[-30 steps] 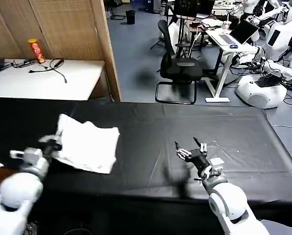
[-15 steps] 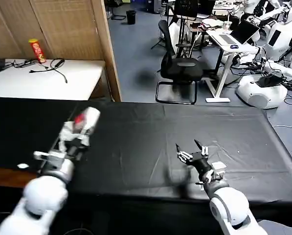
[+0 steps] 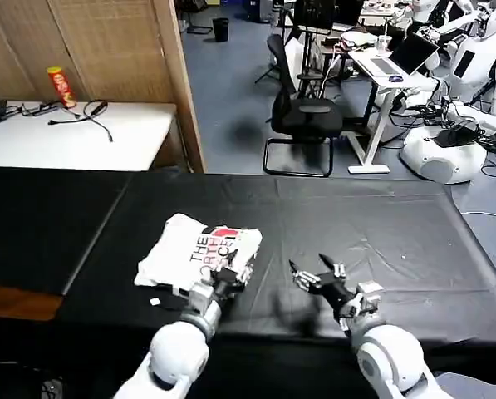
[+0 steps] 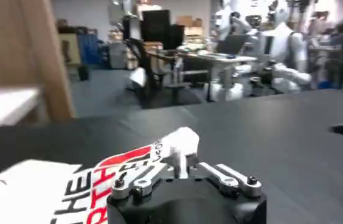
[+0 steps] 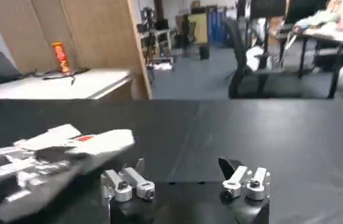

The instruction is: Fold and organize the clothes.

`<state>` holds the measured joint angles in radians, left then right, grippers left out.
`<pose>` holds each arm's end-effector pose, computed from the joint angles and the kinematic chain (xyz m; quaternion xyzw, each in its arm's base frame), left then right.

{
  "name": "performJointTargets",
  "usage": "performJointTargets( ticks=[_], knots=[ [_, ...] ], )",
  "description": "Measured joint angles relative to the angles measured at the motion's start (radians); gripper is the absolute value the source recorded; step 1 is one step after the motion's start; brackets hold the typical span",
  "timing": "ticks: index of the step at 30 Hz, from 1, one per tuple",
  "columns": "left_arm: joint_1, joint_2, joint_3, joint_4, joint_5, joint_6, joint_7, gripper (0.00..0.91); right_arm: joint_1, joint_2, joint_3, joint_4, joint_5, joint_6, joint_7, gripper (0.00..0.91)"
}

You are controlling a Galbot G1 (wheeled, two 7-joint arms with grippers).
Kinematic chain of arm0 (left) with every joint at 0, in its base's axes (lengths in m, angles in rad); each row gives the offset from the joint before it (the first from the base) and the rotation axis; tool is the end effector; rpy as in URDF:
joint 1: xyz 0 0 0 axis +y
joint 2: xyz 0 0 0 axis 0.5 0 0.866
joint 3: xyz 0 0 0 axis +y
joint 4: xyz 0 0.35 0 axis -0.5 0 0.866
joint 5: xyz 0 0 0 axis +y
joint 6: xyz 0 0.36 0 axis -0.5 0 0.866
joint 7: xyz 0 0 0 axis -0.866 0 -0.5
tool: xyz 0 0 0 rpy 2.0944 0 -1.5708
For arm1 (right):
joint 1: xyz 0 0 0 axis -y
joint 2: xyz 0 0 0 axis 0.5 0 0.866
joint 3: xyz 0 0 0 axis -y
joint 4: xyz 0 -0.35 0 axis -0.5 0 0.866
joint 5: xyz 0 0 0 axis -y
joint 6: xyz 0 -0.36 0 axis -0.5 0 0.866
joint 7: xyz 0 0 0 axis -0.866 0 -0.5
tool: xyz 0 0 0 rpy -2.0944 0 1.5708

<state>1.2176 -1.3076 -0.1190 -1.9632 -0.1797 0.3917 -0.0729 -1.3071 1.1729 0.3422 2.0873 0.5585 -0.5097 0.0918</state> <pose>0.2608 -0.0712 -0.2875 -0.1974 -0.9714 -0.0315 0.1282 0.2511 -0.0147 -0.2537 0.1616 -0.9659 -0.0666 0.1909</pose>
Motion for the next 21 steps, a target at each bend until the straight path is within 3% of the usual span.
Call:
performJointTargets(
  ticks=[5, 11, 15, 16, 17, 18, 21],
  knots=[
    [0.037, 0.059, -0.029, -0.063, 0.020, -0.044, 0.003, 0.878, 0.045, 0.031, -0.055, -0.049, 0.050, -0.010, 0.013, 0.878],
    [0.081, 0.133, -0.086, -0.121, 0.019, -0.057, -0.014, 0.878, 0.110, 0.092, -0.120, -0.139, 0.051, -0.008, 0.019, 0.878],
    [0.111, 0.151, -0.119, -0.135, 0.023, -0.075, -0.018, 0.878, 0.155, 0.138, -0.150, -0.218, 0.040, -0.002, 0.024, 0.653],
    [0.118, 0.154, -0.127, -0.135, 0.025, -0.083, -0.019, 0.878, 0.168, 0.151, -0.157, -0.241, 0.039, -0.001, 0.022, 0.536],
    [0.126, 0.156, -0.137, -0.135, 0.029, -0.094, -0.019, 0.878, 0.180, 0.164, -0.163, -0.258, 0.038, 0.000, 0.022, 0.497],
    [0.132, 0.158, -0.145, -0.135, 0.031, -0.100, -0.020, 0.878, 0.189, 0.174, -0.167, -0.273, 0.037, 0.001, 0.020, 0.332],
    [0.154, 0.165, -0.172, -0.138, 0.032, -0.121, -0.020, 0.878, 0.220, 0.207, -0.180, -0.322, 0.028, 0.006, 0.016, 0.117]
  ],
)
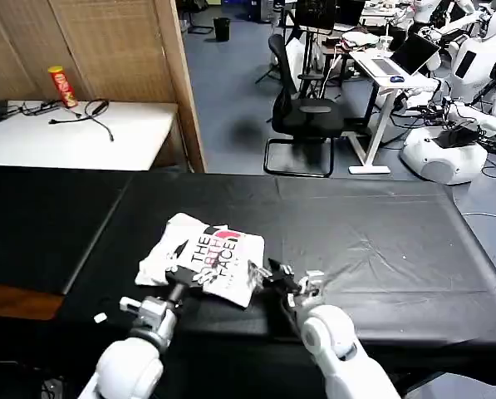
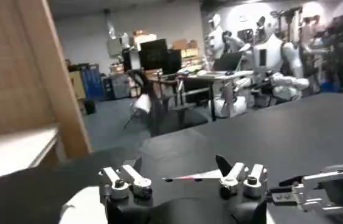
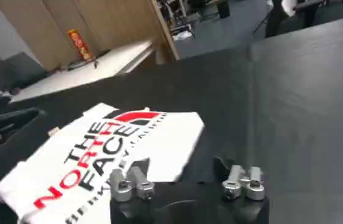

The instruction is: Fold and organize the clothes.

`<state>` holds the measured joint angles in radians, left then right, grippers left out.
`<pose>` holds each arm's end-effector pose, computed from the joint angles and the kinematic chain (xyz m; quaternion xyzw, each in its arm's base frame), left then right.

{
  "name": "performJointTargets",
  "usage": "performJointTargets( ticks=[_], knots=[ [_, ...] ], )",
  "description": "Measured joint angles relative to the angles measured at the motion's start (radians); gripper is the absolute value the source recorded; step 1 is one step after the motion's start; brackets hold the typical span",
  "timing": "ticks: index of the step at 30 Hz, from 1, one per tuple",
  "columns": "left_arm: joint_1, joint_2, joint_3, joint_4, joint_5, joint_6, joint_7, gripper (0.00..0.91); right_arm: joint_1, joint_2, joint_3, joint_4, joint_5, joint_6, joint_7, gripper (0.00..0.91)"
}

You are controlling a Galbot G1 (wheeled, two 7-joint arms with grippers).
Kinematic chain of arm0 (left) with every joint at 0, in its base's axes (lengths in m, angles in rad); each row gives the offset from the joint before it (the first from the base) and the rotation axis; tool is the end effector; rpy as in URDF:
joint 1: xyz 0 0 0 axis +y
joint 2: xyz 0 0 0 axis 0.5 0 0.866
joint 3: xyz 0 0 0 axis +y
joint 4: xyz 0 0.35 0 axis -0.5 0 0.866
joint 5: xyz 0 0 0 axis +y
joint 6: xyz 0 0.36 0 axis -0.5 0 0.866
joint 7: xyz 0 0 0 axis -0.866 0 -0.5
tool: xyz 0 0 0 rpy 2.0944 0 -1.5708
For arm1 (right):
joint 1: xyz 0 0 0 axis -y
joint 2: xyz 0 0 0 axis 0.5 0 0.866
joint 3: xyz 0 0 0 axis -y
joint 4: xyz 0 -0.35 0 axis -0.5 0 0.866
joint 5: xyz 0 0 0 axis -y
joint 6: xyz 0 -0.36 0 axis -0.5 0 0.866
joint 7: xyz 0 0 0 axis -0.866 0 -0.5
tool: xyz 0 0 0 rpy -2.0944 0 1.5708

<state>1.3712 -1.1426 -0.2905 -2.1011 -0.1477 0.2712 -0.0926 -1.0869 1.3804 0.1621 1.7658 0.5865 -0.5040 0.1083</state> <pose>0.2283 0.0045 -0.2692 -0.1388 -0.9828 -0.1022 0.0668 0.3182 0.0696 -0.3117 0.1942 -0.9388 -0.1447 0.2449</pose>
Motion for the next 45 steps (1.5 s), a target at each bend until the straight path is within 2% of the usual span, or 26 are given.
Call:
performJointTargets(
  ticks=[1, 3, 8, 14, 15, 16, 17, 23, 28, 32, 40, 45],
  knots=[
    [0.006, 0.001, -0.008, -0.001, 0.000, -0.005, 0.000, 0.878, 0.009, 0.012, -0.003, -0.015, -0.002, 0.001, -0.001, 0.068],
    [0.023, 0.004, -0.026, -0.002, 0.000, -0.018, 0.000, 0.878, 0.021, 0.026, -0.008, -0.033, -0.007, 0.001, -0.006, 0.029],
    [0.056, 0.007, -0.063, -0.002, -0.003, -0.040, 0.002, 0.878, 0.027, 0.022, 0.004, -0.032, -0.012, -0.004, -0.012, 0.020],
    [0.081, 0.001, -0.087, 0.007, -0.006, -0.053, 0.001, 0.878, 0.042, -0.053, 0.058, -0.004, -0.067, -0.002, -0.050, 0.029],
    [0.083, 0.000, -0.089, 0.010, -0.006, -0.054, 0.001, 0.878, 0.045, -0.072, 0.068, -0.004, -0.083, 0.004, -0.066, 0.107],
    [0.086, -0.001, -0.091, 0.013, -0.006, -0.057, 0.001, 0.878, 0.049, -0.095, 0.080, -0.007, -0.095, 0.005, -0.083, 0.244],
    [0.090, -0.002, -0.094, 0.016, -0.006, -0.061, 0.000, 0.878, 0.052, -0.117, 0.091, -0.010, -0.107, 0.004, -0.104, 0.878],
    [0.105, -0.008, -0.107, 0.026, -0.056, -0.063, -0.009, 0.878, 0.019, -0.228, 0.130, 0.030, -0.145, -0.008, -0.166, 0.878],
    [0.104, -0.012, -0.106, 0.041, -0.080, -0.120, 0.000, 0.878, -0.057, -0.278, 0.167, 0.113, -0.172, 0.060, -0.121, 0.878],
    [0.104, -0.009, -0.093, 0.049, -0.088, -0.140, 0.020, 0.878, -0.131, -0.291, 0.203, 0.176, -0.228, 0.129, -0.096, 0.878],
    [0.162, 0.006, -0.087, -0.003, -0.106, -0.112, -0.046, 0.878, -0.348, -0.274, 0.281, 0.283, -0.345, 0.383, -0.003, 0.878],
    [0.255, 0.019, -0.115, -0.063, -0.104, -0.111, -0.072, 0.878, -0.511, -0.269, 0.338, 0.356, -0.363, 0.454, 0.046, 0.878]
  ],
)
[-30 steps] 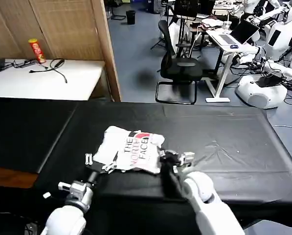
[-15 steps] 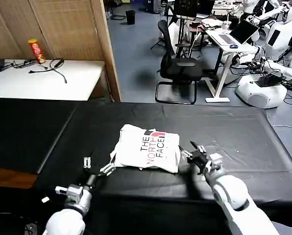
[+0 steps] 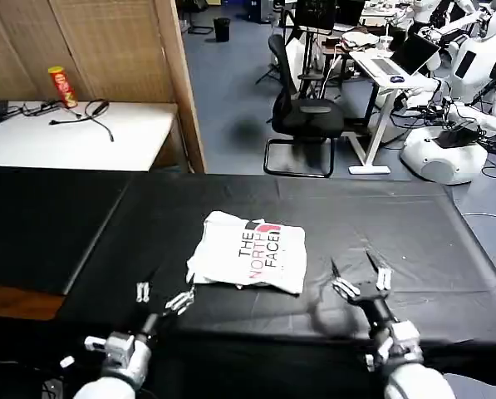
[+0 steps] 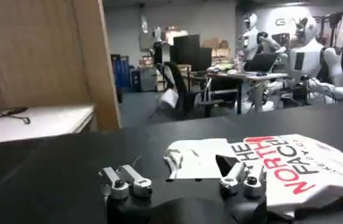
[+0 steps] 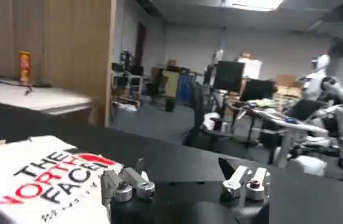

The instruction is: Fold and organize the clothes.

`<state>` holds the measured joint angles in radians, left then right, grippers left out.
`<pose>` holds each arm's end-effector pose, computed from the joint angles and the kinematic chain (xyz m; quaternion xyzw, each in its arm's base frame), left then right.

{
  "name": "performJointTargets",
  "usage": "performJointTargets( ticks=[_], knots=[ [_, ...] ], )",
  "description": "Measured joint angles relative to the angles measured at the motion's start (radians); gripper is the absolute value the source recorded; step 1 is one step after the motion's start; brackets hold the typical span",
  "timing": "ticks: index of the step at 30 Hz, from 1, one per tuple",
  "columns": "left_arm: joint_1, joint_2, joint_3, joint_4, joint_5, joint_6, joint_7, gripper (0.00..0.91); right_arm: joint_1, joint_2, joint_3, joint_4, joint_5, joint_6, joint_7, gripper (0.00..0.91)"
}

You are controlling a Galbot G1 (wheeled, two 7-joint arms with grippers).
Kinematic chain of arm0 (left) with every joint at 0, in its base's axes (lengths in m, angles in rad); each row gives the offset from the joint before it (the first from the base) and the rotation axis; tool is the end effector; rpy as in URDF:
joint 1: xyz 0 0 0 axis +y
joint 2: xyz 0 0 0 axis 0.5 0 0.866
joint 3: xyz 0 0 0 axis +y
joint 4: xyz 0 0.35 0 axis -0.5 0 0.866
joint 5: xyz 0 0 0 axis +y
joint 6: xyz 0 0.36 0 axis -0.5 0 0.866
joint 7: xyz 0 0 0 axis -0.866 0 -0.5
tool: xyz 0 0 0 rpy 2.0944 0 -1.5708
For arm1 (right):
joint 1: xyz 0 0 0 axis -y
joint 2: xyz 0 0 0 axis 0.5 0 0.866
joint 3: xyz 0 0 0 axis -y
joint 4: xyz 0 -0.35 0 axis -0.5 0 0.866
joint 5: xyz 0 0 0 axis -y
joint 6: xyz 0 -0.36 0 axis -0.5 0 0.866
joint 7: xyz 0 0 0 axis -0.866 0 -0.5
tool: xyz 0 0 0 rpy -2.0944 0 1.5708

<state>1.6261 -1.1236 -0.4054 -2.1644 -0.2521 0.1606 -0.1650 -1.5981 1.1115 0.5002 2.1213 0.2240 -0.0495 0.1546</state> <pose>0.1664 0.0326 -0.2870 -0.0842 -0.9899 -0.0510 0.1024 0.1838 -0.0652 -0.2868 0.0491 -0.9946 0.0841 0.0353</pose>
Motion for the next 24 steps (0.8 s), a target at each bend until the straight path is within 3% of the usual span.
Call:
performJointTargets(
  ticks=[4, 9, 17, 24],
  knots=[
    [0.092, 0.011, -0.012, -0.046, -0.020, 0.010, -0.043, 0.878, -0.118, 0.004, 0.041, 0.065, 0.000, 0.008, 0.068, 0.878],
    [0.191, 0.035, -0.030, -0.106, -0.113, 0.060, -0.121, 0.878, -0.251, 0.027, 0.061, 0.143, 0.000, -0.028, 0.124, 0.878],
    [0.247, 0.057, -0.082, -0.142, -0.163, 0.094, -0.129, 0.878, -0.401, 0.060, 0.065, 0.240, 0.046, -0.129, 0.164, 0.878],
    [0.259, 0.065, -0.109, -0.153, -0.183, 0.112, -0.124, 0.878, -0.438, 0.065, 0.067, 0.264, 0.048, -0.136, 0.164, 0.878]
  ],
)
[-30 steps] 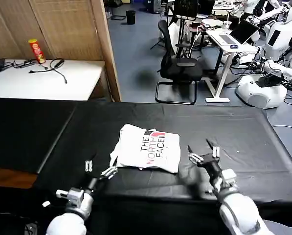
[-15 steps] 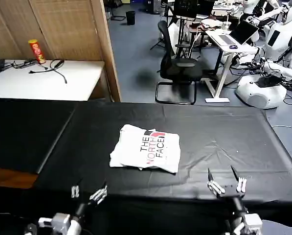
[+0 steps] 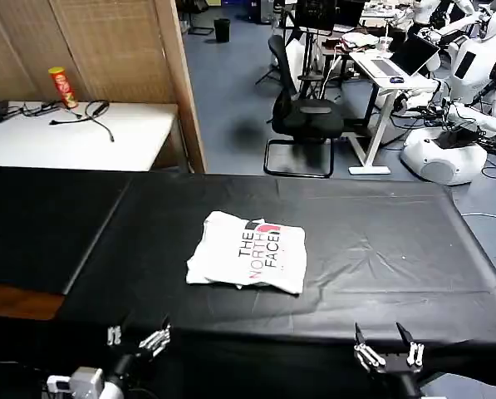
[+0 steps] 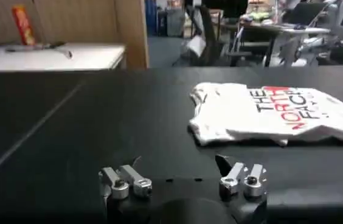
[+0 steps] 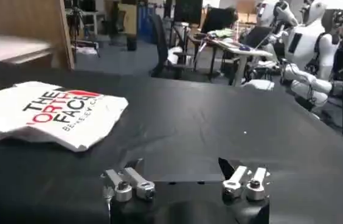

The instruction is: Fold and organize the clothes.

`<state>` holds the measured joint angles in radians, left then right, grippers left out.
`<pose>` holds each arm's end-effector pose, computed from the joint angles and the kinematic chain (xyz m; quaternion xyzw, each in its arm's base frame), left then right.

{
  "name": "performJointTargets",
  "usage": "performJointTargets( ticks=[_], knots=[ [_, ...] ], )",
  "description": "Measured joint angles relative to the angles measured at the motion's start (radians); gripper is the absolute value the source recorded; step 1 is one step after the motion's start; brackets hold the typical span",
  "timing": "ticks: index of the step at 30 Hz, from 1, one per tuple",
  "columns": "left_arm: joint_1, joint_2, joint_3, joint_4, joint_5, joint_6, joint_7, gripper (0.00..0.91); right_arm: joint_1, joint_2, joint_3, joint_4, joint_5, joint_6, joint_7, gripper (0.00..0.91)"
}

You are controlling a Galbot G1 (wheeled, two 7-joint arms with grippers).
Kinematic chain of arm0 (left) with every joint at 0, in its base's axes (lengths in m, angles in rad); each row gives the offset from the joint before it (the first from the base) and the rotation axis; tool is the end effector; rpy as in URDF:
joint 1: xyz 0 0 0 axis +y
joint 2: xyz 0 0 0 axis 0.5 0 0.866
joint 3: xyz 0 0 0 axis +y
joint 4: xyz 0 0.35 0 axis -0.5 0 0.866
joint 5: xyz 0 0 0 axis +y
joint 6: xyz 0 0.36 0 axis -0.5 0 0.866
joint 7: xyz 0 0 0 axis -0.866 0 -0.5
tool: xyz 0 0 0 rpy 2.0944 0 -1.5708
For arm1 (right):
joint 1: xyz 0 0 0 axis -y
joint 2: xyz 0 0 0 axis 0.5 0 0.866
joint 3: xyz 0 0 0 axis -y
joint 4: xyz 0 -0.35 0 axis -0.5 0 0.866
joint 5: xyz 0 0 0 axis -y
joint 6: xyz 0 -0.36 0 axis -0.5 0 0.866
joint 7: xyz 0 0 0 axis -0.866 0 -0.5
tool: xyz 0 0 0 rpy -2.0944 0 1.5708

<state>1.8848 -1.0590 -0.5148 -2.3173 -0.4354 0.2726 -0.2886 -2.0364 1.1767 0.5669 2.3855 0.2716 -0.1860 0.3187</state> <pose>0.1076 0.0497 -0.2587 -0.0327 -0.9757 -0.0165 0.2161 0.0710 -0.0437 -0.2486 -0.0289 -0.9811 0.0464 0.1857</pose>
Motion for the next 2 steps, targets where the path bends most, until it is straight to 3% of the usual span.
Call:
performJointTargets(
  ticks=[2],
  knots=[
    [0.000, 0.004, -0.008, -0.002, -0.006, 0.003, 0.003, 0.878, -0.004, 0.001, 0.000, 0.003, 0.000, -0.001, 0.000, 0.878]
  ],
)
